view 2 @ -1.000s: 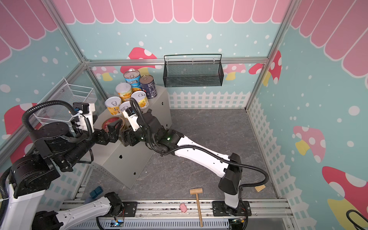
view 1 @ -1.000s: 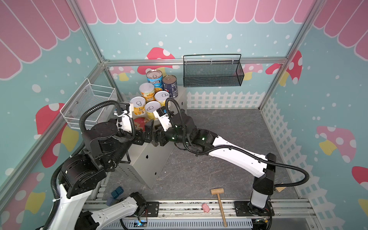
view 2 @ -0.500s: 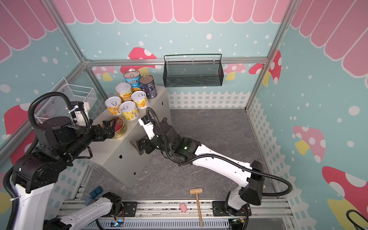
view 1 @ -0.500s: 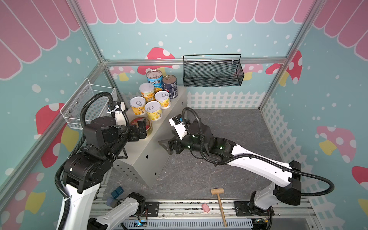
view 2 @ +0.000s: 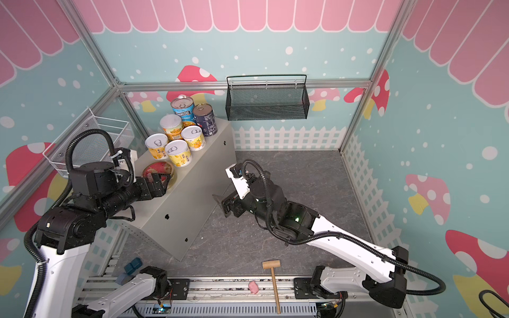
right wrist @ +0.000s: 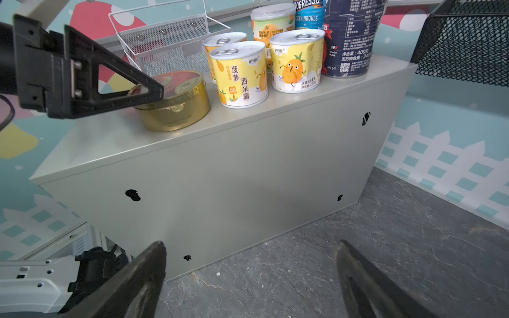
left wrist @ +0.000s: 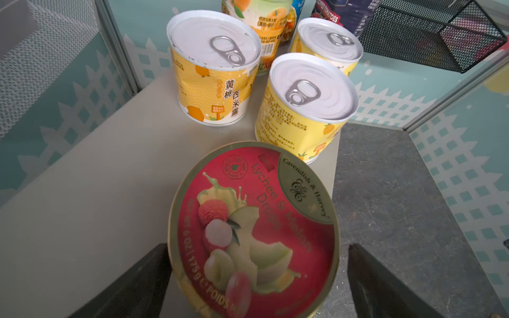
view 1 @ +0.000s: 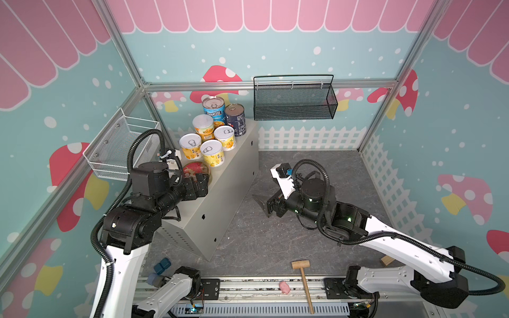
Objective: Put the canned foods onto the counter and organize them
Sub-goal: 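Open the right gripper and withdraw it while the left gripper hovers over the tin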
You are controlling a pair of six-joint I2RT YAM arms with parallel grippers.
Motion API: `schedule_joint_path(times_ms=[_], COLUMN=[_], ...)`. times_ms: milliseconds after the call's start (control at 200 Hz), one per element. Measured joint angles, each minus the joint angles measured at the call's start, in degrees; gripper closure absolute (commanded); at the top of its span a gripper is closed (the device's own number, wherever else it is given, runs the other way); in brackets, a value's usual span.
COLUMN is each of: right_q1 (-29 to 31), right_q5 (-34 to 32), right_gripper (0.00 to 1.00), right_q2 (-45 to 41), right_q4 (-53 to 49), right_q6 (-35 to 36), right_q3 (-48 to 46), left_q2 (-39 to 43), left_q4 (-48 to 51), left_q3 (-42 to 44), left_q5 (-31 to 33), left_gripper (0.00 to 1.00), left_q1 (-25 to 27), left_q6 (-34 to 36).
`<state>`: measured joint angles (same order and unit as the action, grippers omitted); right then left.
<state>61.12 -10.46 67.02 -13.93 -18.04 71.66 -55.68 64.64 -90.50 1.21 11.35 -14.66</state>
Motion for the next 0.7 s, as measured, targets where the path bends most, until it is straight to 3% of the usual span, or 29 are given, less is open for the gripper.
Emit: schedule_joint_path(times_ms=[295, 700], right_q1=[-0.72, -1.68], right_q5=[-1.22, -0.31], right_gripper=[0.03, 0.02], right_q2=[-4.07, -3.61], right_q4=[-0.26, -0.24], right_q6=[0.94, 2.25], right_q3=[-4.09, -4.09], left_q2=[-1.55, 0.31], left_q4=[-1.9, 0.57], left_q3=[1.01, -2.97], left_q5=[-3.98, 3.8], left_gripper=[0.01, 0.01], left_q1=[-1.49, -1.49], left_q6=[-0.59, 0.13])
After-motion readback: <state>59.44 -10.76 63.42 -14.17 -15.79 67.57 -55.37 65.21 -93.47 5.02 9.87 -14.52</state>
